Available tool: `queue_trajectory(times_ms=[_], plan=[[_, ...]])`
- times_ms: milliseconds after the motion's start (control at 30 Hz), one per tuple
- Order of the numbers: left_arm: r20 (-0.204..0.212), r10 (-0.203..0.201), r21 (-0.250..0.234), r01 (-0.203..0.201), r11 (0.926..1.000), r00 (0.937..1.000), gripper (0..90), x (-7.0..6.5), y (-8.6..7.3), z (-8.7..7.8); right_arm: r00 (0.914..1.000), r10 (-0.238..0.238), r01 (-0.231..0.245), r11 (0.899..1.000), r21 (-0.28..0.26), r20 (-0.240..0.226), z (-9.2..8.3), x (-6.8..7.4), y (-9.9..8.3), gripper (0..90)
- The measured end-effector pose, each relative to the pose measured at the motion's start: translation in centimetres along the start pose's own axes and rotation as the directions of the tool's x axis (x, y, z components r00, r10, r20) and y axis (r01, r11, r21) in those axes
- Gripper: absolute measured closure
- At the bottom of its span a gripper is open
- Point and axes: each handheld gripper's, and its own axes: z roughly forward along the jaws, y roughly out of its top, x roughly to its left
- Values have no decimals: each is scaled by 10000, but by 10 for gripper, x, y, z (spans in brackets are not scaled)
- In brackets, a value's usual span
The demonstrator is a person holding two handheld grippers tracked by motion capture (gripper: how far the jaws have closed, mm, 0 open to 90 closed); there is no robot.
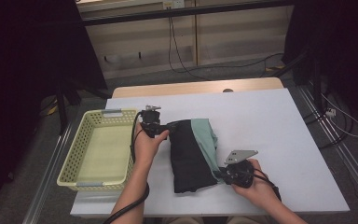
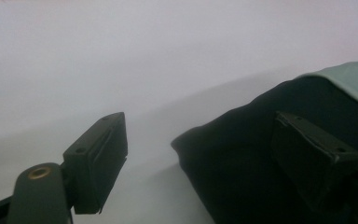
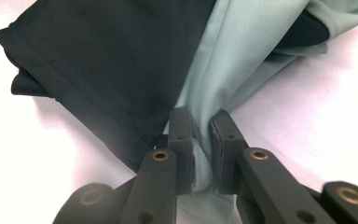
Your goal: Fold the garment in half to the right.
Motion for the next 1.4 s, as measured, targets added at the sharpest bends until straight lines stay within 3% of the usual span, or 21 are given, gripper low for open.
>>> queue_trajectory(times_ms=[67,267,433,500,567,800,900,1033,1167,1333,1400], plan=[[74,-201,140,200,9997,9998,200,-1,-2,7,10000,11,-11,10000,-48,-44,0,-1,-1,812],[272,-216,415,204,9989,9994,274,-7,-6,24,10000,44,-45,9999,-101,-71,0,-1,-1,810],[418,-73,559,50,9984,9991,368,-11,-7,31,9999,67,-68,9999,-136,-104,0,-2,-2,809],[349,172,647,-194,9977,9992,415,-13,-7,32,9999,66,-68,9999,-146,-113,1,-2,-1,809],[340,107,728,-132,9973,9994,433,-13,-7,33,9999,65,-66,9999,-151,-115,1,-2,-1,809],[217,689,1065,-708,9918,9974,618,-24,-4,36,10000,74,-75,9998,-169,-66,2,-2,-1,810],[114,593,1323,-603,9894,9982,688,-28,-1,37,10000,22,-22,9999,-145,-6,2,-1,1,810],[98,817,1483,-823,9855,9966,759,-30,5,31,9997,234,-236,9994,-254,-72,1,-1,1,815],[241,467,1219,-493,9913,9986,786,-29,16,17,9999,121,-122,9993,-354,-36,-4,1,4,819],[139,519,1256,-532,9907,9986,800,-32,28,4,10000,-62,61,9978,-655,-9,-10,5,11,827],[120,508,1282,-520,9904,9986,801,-32,31,2,9999,62,-75,9962,-871,-152,-13,6,15,829]])
